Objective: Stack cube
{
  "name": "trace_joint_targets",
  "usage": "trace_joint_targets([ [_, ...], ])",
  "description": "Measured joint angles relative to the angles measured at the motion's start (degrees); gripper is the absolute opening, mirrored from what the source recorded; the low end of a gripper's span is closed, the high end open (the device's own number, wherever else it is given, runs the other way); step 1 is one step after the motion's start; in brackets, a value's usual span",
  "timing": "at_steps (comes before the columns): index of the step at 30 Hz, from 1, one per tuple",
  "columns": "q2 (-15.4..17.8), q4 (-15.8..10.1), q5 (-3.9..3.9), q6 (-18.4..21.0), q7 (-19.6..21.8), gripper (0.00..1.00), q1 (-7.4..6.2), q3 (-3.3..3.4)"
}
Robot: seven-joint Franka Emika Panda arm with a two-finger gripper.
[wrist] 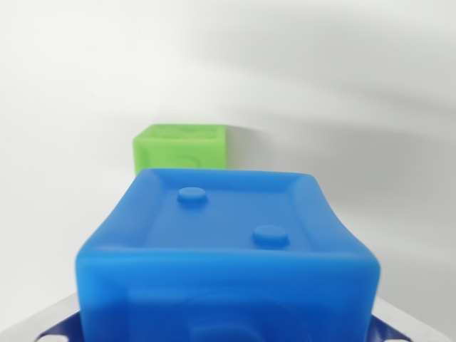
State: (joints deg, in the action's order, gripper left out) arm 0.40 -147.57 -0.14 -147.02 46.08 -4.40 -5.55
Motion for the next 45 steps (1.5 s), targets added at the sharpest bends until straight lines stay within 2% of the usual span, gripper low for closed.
trace_joint_targets([
  [16, 1.9, -1.8, 0.45, 0.0, 3.3, 0.00, -2.29, -1.35],
  [21, -0.1, -2.0, 0.37, -2.1, 3.6, 0.00, -2.37, -1.38],
  [31, -4.7, -2.3, -0.66, -6.9, 4.5, 0.00, -2.36, -1.25],
  [45, -10.5, -2.1, -2.54, -12.3, 5.8, 0.00, -2.40, -0.75],
])
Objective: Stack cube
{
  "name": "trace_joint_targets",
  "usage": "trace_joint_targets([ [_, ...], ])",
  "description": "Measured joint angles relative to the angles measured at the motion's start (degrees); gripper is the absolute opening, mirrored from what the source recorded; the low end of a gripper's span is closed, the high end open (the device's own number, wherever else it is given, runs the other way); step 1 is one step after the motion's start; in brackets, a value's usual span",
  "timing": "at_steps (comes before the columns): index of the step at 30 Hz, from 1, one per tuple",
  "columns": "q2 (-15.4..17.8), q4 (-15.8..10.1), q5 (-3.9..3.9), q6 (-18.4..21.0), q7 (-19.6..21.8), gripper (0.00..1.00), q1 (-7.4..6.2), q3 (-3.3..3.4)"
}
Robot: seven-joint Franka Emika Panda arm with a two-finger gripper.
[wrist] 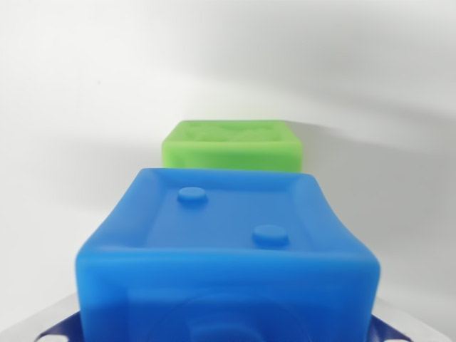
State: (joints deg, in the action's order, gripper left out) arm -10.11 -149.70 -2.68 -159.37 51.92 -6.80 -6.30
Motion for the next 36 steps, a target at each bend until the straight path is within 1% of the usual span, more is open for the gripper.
trace_joint_targets([
  [10, -2.8, 0.3, -1.00, -2.5, 0.8, 0.00, -0.28, 0.48],
  [15, -3.5, 0.4, -1.22, -3.1, 0.9, 0.00, -0.47, 0.72],
  [20, -3.8, 0.5, -1.26, -3.4, 0.9, 0.00, -0.64, 0.89],
  [21, -3.9, 0.5, -1.26, -3.4, 0.9, 1.00, -0.66, 0.92],
  [36, -3.9, 0.5, -1.27, -3.5, 1.0, 1.00, -0.69, 0.94],
])
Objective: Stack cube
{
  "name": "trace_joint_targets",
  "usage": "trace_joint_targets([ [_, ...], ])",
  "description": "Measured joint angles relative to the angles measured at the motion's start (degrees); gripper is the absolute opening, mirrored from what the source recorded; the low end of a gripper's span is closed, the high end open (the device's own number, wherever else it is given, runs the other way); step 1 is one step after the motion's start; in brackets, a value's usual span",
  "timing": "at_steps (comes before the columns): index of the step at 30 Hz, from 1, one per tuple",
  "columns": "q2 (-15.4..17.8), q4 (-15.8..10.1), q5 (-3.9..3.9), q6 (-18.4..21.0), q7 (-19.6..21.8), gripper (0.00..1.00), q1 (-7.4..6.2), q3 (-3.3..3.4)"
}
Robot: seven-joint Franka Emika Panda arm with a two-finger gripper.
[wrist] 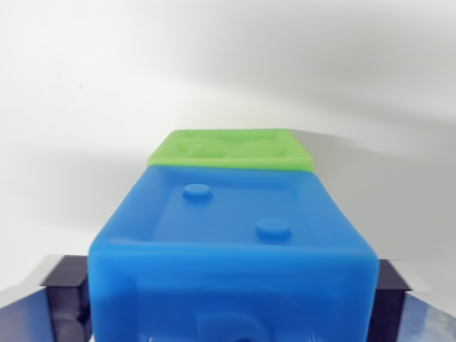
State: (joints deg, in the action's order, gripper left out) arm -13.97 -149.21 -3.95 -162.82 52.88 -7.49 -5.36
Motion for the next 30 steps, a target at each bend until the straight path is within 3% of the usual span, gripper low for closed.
trace_joint_targets([
  [22, 0.1, 0.0, 0.01, 0.1, 0.0, 1.00, 0.00, 0.00],
  [30, 2.2, -0.3, 0.49, 1.7, -0.4, 1.00, 0.12, -0.24],
])
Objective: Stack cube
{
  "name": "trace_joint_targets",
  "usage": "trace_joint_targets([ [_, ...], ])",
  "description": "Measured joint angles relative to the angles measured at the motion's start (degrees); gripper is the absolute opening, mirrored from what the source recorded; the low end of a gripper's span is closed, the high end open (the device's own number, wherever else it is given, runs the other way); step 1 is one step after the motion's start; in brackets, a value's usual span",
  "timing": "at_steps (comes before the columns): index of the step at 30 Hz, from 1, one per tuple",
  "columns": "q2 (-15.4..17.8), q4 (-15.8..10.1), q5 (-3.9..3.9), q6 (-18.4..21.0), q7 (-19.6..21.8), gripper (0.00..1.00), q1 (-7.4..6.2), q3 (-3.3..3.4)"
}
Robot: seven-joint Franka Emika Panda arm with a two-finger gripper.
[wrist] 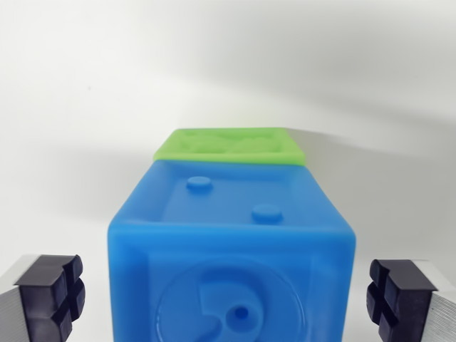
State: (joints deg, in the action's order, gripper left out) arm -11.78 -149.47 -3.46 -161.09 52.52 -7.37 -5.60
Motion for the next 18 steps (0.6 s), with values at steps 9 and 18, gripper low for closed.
trace_joint_targets([
  [9, 4.3, -0.4, 1.48, 3.8, -1.0, 1.00, 0.06, -0.34],
  [18, 9.4, -0.5, 2.86, 8.6, -2.0, 1.00, 0.00, -0.48],
])
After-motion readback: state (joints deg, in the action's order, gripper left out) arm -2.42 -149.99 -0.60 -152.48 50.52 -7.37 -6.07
